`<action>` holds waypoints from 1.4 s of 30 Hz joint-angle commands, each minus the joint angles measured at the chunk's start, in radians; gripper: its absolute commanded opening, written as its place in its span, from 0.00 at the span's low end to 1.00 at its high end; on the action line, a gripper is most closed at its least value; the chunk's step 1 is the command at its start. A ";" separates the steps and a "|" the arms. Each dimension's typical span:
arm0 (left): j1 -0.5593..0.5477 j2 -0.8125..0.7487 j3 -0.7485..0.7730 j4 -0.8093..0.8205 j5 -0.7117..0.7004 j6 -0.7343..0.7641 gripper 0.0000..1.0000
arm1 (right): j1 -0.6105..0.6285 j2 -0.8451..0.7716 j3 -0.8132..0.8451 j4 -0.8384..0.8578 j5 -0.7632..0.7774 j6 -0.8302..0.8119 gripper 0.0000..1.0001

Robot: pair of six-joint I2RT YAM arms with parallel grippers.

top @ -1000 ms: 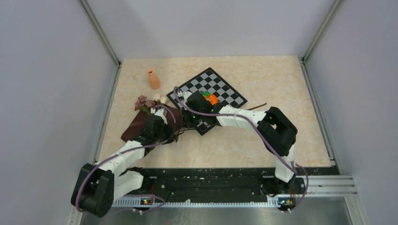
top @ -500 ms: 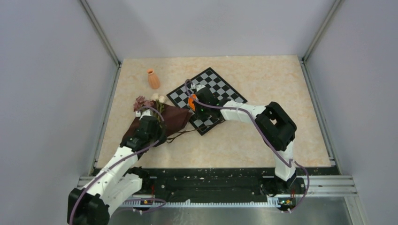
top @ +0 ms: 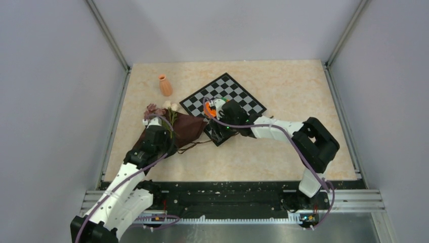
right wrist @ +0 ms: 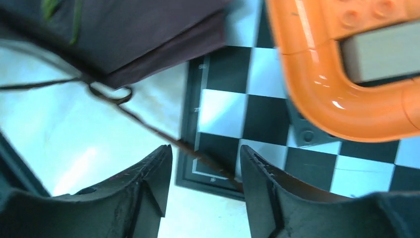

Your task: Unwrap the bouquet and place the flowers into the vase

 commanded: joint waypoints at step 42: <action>0.008 -0.105 0.278 -0.031 0.274 0.027 0.00 | 0.318 0.162 0.078 0.260 0.691 0.113 0.74</action>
